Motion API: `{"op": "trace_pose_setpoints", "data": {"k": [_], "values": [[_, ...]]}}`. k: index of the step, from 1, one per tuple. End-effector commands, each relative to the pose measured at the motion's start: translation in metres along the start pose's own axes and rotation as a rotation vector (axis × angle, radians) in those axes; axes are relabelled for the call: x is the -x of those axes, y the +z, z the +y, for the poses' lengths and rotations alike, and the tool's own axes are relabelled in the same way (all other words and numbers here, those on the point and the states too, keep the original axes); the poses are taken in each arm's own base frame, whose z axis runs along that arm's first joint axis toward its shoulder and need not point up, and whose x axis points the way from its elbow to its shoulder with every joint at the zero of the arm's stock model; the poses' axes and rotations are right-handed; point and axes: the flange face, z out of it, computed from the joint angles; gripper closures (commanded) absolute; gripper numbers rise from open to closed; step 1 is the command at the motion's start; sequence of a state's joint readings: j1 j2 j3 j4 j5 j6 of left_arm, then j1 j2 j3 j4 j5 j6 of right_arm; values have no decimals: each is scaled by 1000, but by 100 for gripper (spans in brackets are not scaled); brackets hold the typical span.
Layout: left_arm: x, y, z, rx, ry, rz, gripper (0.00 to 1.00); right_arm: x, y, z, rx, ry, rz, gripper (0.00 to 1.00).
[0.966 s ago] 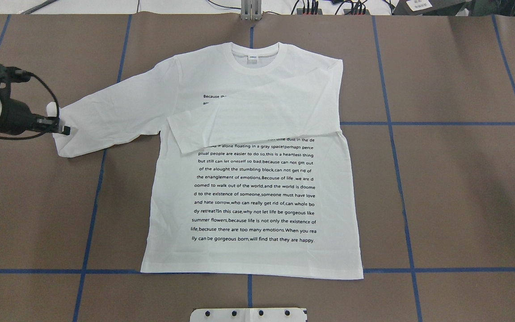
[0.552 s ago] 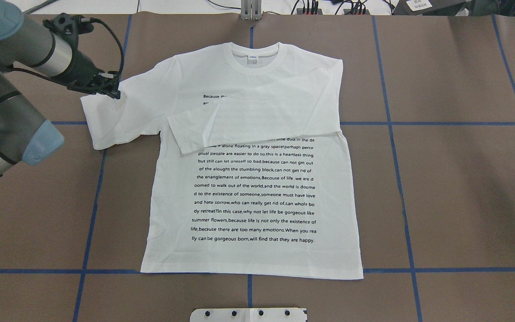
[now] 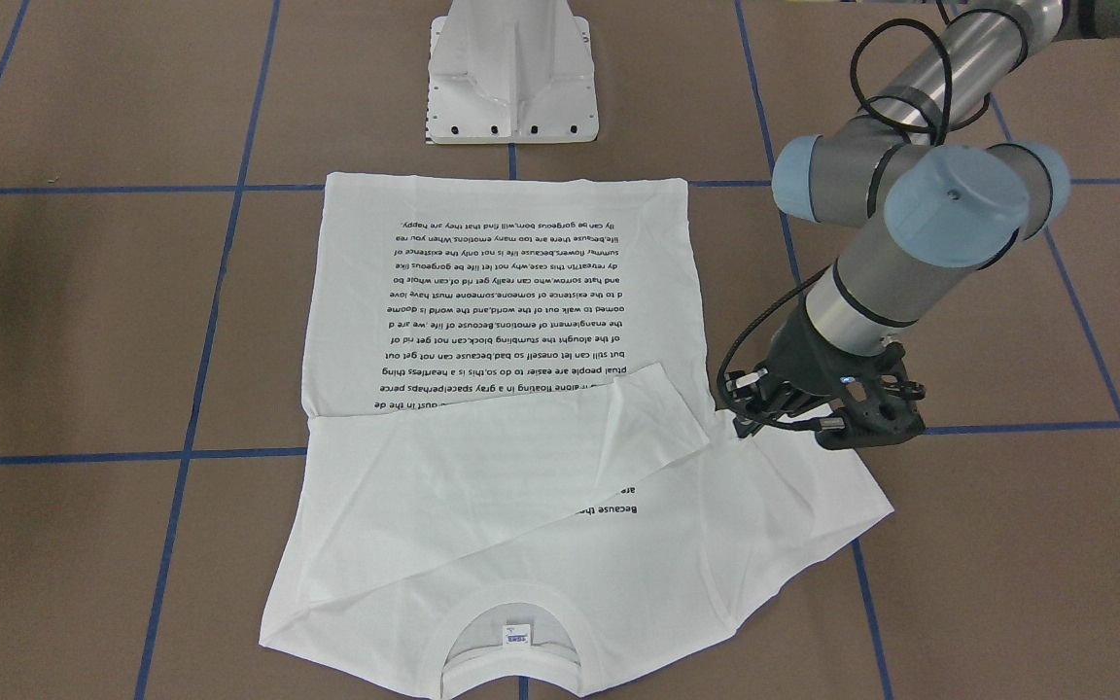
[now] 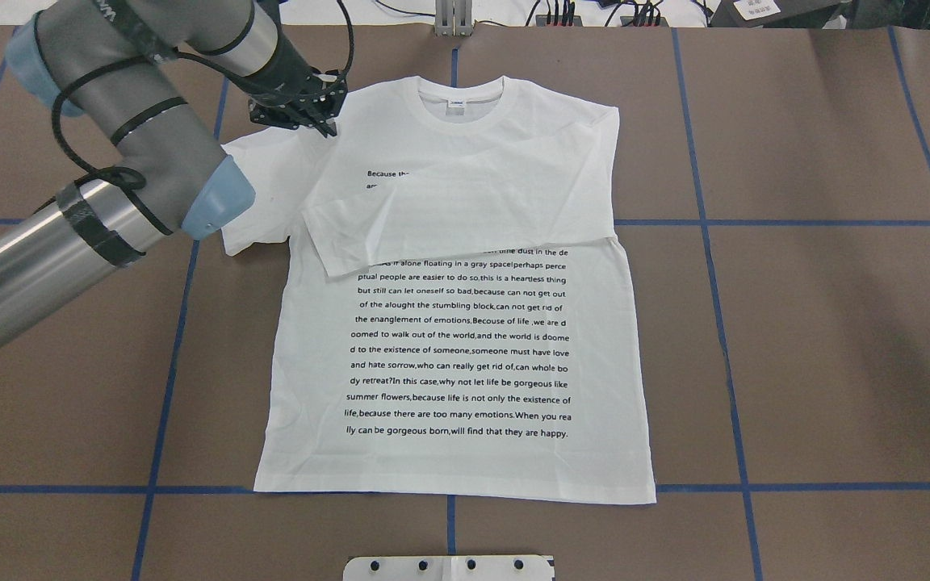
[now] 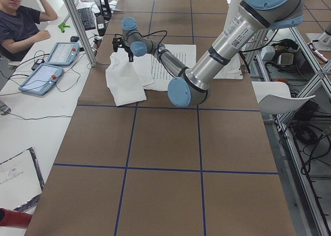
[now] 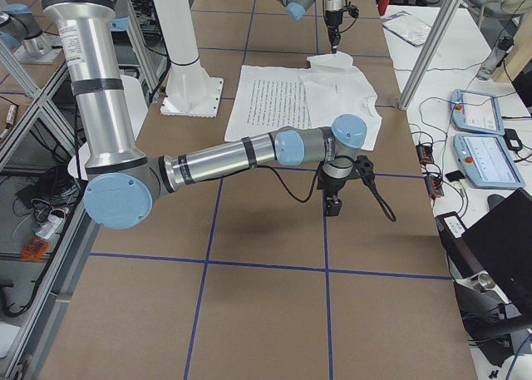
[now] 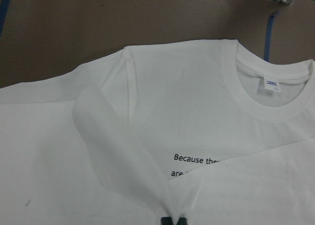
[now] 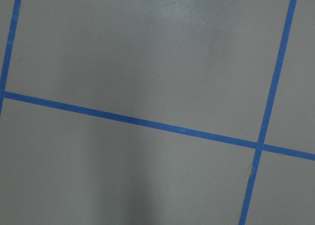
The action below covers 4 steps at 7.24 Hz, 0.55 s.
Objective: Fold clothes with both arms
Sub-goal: 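Fold the held sleeve across the shirt front with the left gripper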
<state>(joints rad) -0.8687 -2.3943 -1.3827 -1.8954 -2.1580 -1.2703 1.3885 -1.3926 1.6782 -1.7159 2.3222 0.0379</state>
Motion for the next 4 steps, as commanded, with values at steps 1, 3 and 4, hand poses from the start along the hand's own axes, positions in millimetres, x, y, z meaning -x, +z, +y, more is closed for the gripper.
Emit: {"op": "trace_pose_setpoints", "data": {"k": [1, 3, 4], "values": [[-70, 16, 26, 39, -43, 29, 100, -3, -1, 1, -1, 5, 2, 0], [-103, 32, 37, 57, -56, 68, 100, -3, 0, 2, 1, 7, 0, 0], [-112, 40, 44, 64, -22, 99, 100, -3, 0, 2, 1, 7, 0, 0]]}}
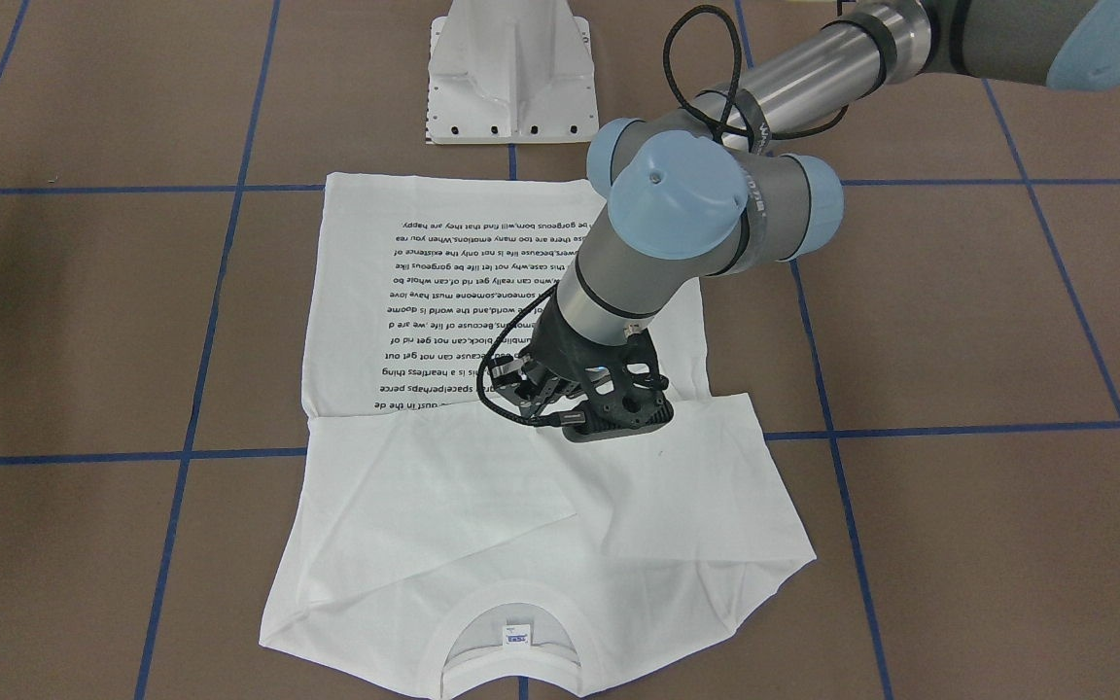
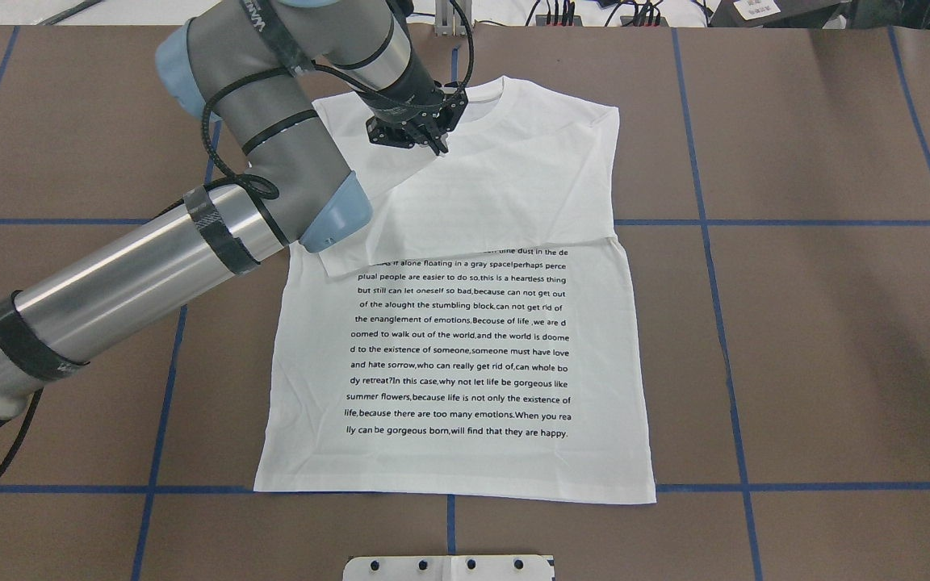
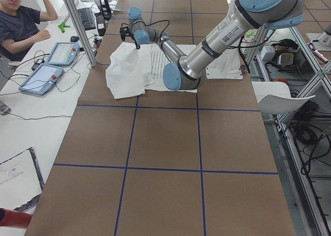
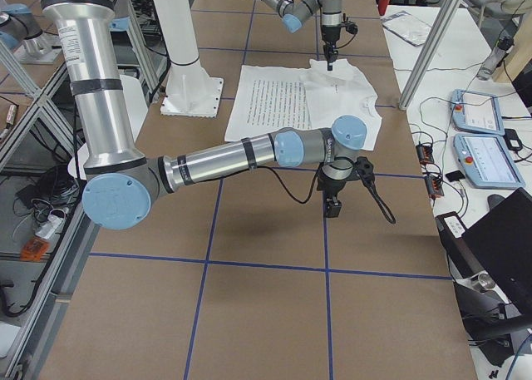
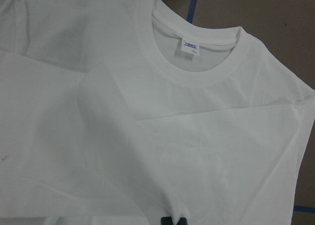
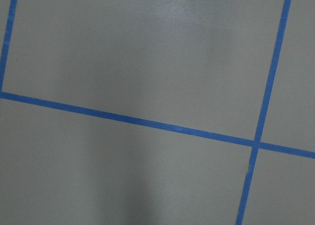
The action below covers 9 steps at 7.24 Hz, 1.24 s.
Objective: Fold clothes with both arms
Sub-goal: 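Fold the held sleeve across the shirt front with the left gripper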
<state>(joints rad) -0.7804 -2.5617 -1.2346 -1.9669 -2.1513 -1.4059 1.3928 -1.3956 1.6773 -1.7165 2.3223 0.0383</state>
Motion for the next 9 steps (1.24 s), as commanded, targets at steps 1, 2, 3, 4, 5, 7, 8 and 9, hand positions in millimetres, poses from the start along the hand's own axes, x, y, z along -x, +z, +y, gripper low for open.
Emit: {"op": "trace_pose_setpoints", "data": {"k": [1, 2, 3, 4, 5, 7, 8, 9], "values": [[-27, 24, 35, 39, 76, 85, 100, 0, 0, 0, 1, 1, 0, 0], [-34, 38, 52, 58, 109, 116, 100, 0, 0, 0, 1, 1, 0, 0], [-40, 50, 69, 66, 165, 125, 100, -1, 1, 1, 2, 2, 0, 0], [-45, 58, 81, 50, 204, 130, 100, -1, 1, 1, 3, 1, 0, 0], [-48, 68, 97, 60, 225, 150, 100, -2, 2, 2, 3, 3, 1, 0], [-48, 111, 143, 38, 264, 139, 100, -4, 1, 3, 3, 7, 2, 0], [-47, 117, 151, 37, 281, 137, 100, -4, 1, 2, 3, 7, 2, 0], [-42, 118, 152, 33, 299, 177, 1, -4, 2, 3, 3, 6, 2, 0]]}}
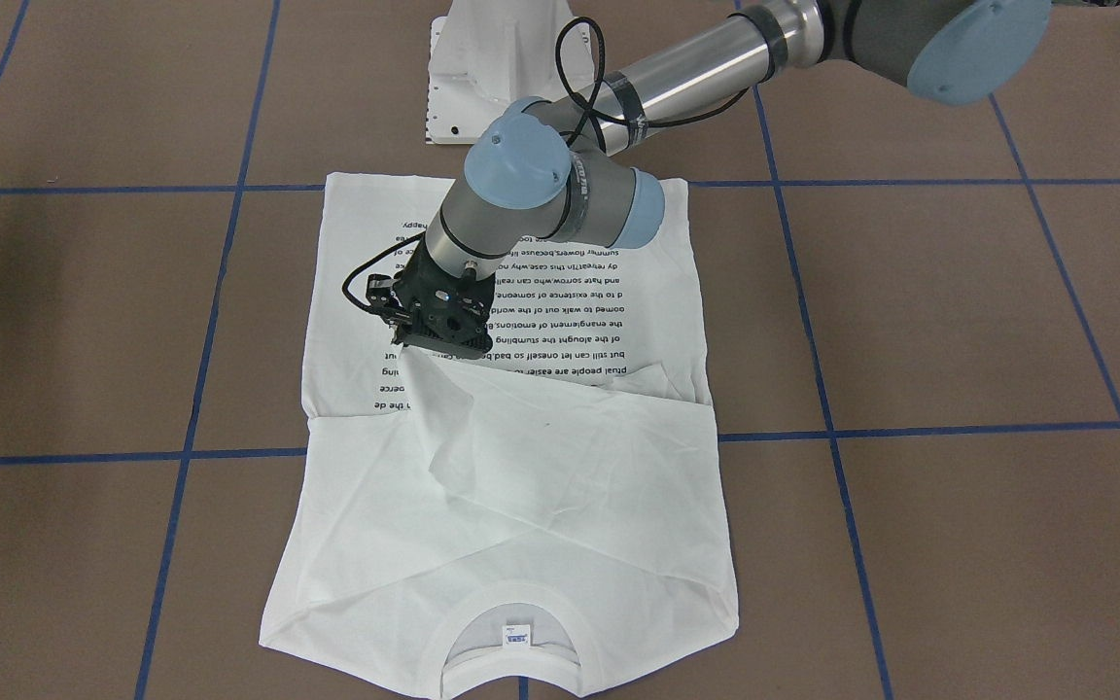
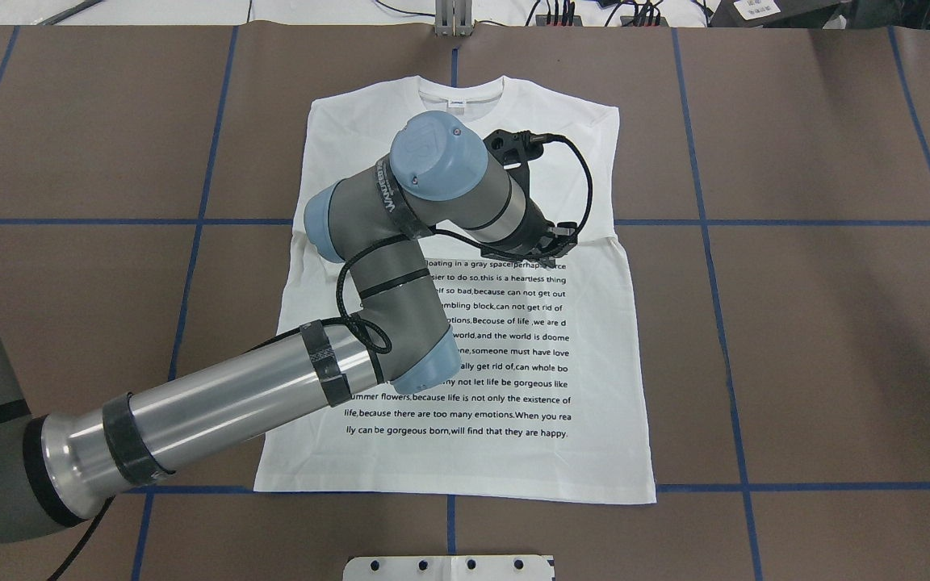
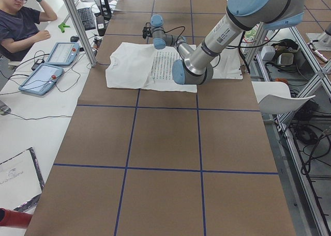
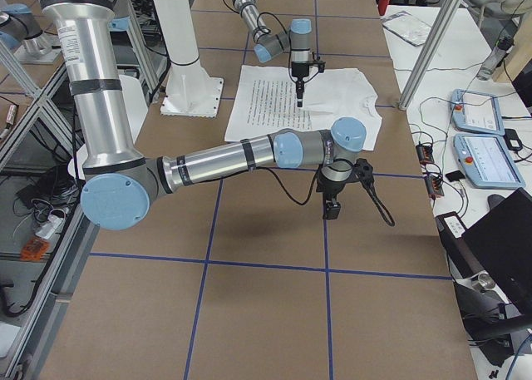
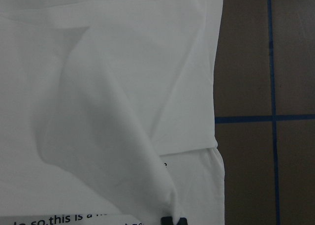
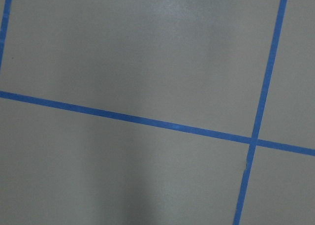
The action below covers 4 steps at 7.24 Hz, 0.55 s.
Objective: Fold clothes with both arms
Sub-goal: 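Fold the held sleeve across the shirt front with the left gripper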
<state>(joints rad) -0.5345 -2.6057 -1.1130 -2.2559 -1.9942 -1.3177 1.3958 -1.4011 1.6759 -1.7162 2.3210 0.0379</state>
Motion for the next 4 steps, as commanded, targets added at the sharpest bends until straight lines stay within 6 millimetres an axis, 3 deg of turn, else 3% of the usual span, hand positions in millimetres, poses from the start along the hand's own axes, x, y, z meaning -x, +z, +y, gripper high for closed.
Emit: {"op": "trace_pose_setpoints", "data": {"k": [1, 4], "values": [[8, 10, 14, -10, 34, 52, 0, -1, 1, 0, 1, 2, 0, 0], [12, 9, 8, 0, 26, 7, 0, 6, -5, -6, -11, 31, -1, 0]]}}
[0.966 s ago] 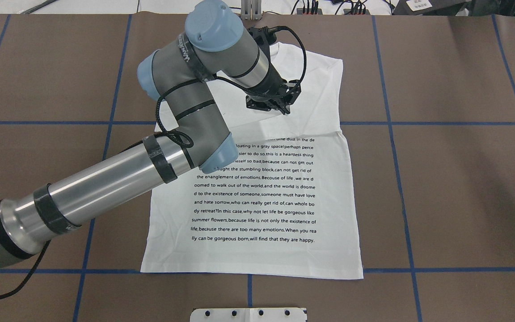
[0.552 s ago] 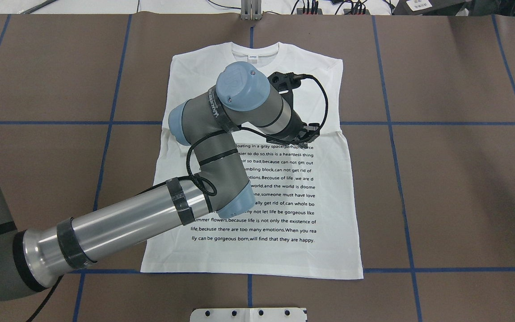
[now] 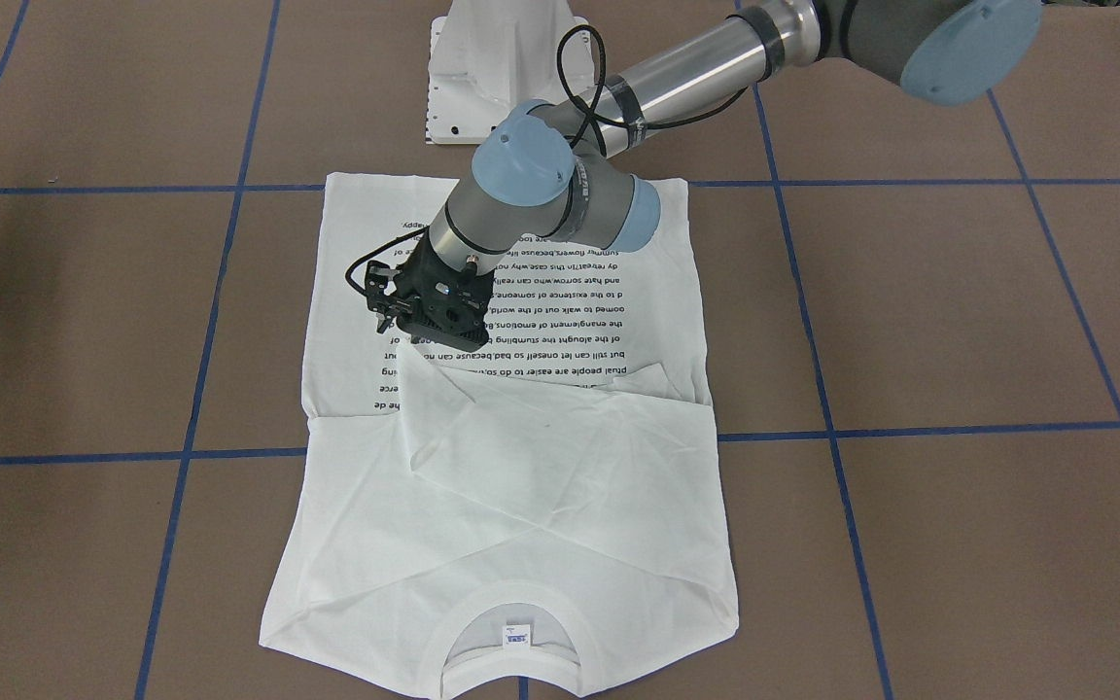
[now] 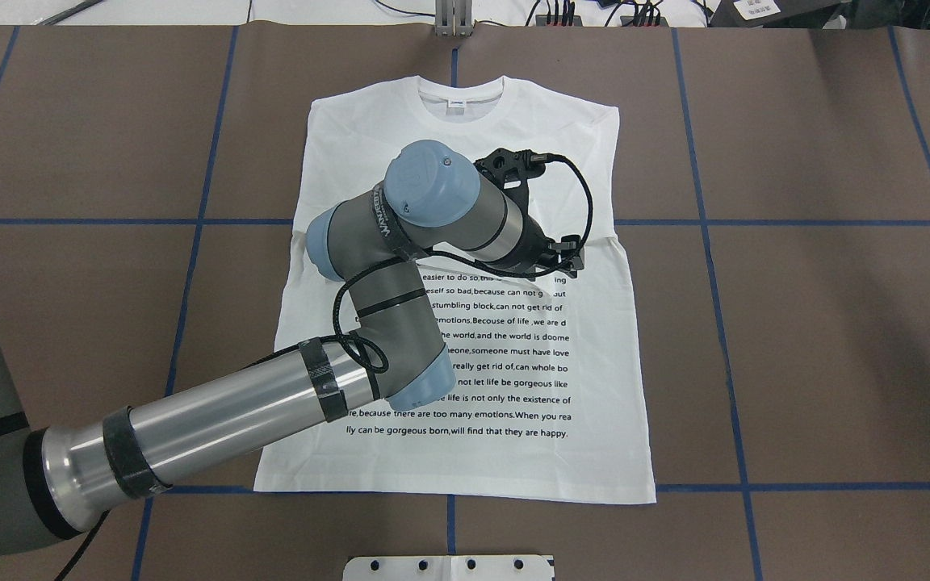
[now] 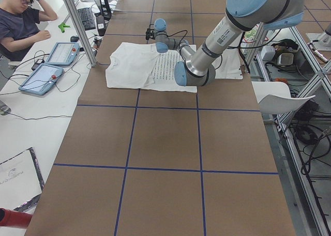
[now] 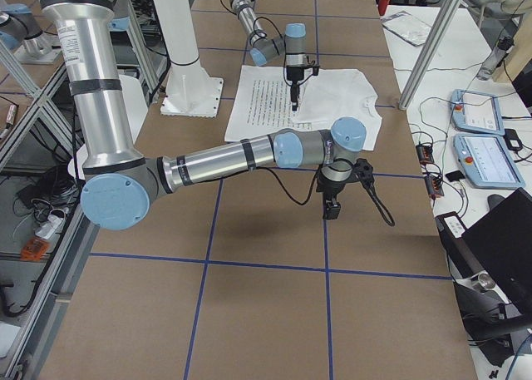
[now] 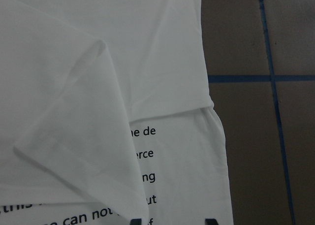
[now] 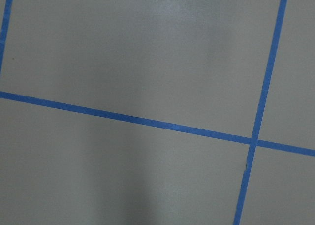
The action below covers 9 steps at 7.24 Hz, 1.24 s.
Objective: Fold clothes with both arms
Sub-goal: 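Release the sleeve and lift the left gripper away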
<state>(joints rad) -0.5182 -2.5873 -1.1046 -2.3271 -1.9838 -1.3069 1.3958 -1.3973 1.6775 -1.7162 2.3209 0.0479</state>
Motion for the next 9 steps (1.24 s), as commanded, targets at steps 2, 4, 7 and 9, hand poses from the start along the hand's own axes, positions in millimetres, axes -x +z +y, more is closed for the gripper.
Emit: {"op": "trace_pose_setpoints", "data": {"k": [2, 4, 7, 9], "values": [[31, -19, -48, -26, 38, -124, 0, 51, -16, -25, -38, 93, -14, 0], [71, -57, -84, -38, 114, -199, 0, 164, -5, -59, -53, 147, -1, 0], [162, -170, -125, -28, 252, -285, 0, 340, 53, -67, -97, 175, 92, 0], [184, -252, -133, -61, 389, -332, 0, 416, 77, -100, -67, 217, 85, 0]]}}
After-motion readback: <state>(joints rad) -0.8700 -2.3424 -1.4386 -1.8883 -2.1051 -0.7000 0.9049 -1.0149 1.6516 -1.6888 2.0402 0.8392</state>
